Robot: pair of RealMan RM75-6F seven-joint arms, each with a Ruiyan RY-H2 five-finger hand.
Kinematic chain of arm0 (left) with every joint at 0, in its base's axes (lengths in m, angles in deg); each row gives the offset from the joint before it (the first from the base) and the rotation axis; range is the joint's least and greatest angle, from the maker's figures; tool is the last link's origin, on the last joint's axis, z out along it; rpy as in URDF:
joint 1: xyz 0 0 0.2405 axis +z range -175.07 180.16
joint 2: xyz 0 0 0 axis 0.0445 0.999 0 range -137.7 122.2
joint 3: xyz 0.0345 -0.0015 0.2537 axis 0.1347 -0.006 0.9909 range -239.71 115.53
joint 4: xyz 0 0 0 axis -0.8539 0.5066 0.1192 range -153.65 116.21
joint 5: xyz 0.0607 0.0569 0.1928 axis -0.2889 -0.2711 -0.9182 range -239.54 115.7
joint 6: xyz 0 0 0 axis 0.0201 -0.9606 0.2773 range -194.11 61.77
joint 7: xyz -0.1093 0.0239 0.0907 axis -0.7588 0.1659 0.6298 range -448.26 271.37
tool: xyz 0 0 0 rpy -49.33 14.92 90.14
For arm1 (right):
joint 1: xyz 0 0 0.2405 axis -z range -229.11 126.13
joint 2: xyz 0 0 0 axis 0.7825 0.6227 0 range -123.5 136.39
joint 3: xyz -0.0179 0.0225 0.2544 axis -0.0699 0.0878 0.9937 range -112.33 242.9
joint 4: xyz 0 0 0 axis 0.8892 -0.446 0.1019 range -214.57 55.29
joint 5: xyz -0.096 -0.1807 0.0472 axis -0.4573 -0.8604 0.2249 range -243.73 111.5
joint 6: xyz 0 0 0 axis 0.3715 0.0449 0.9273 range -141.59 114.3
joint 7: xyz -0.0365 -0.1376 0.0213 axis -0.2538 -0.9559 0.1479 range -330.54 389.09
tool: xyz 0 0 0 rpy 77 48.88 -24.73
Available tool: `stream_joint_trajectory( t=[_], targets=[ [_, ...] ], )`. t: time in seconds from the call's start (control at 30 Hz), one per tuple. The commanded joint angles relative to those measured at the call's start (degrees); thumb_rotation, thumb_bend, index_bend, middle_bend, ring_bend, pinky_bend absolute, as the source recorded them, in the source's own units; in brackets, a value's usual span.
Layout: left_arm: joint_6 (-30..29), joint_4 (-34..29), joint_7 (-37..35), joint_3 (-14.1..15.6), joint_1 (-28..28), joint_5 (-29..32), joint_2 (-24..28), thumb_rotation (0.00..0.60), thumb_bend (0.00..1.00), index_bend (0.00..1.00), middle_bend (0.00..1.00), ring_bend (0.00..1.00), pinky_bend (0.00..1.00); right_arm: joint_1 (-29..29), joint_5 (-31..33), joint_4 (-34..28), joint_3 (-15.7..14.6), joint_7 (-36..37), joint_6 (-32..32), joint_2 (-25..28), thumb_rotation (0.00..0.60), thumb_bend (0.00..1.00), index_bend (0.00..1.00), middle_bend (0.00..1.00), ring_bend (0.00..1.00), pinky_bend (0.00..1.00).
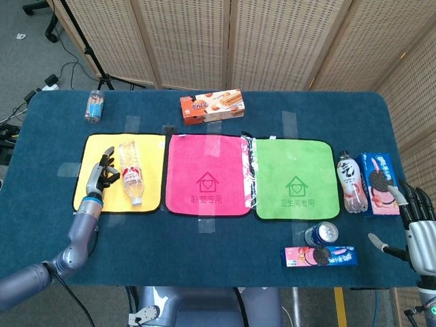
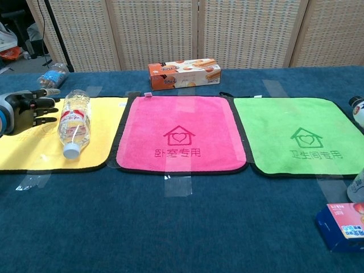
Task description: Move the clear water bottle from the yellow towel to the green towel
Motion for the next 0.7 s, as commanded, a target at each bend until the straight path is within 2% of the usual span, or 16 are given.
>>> stream_joint_trajectory(
  t=[0.03,0.33,0.7],
  targets=[
    [-0.1,-0.4,-0.2,-1.6,-0.5,2.4,-1.5,0.600,1.00,0.00,0.00,0.00,0.00,0.1,-0.3,-0.1,-0.1,0.1,0.2,0.1,0.600,0.00,0.00,0.00,0.00,0.00],
    [-4.9,-0.5,0.6,-4.3,-0.9,2.5,-5.9,0.600,1.00,0.00,0.00,0.00,0.00,0.0,-0.6,-0.2,-0.4,0.4,0.0,0.2,0.600,0.00,0.00,0.00,0.00,0.00],
    [-4.6,0.5,5.0,-5.8,-4.6,3.8,-10.8,0.600,1.00,0.00,0.00,0.00,0.00,0.2,-0.8,-0.3,-0.5,0.6,0.5,0.5,0.600,0.00,0.00,0.00,0.00,0.00]
  ],
)
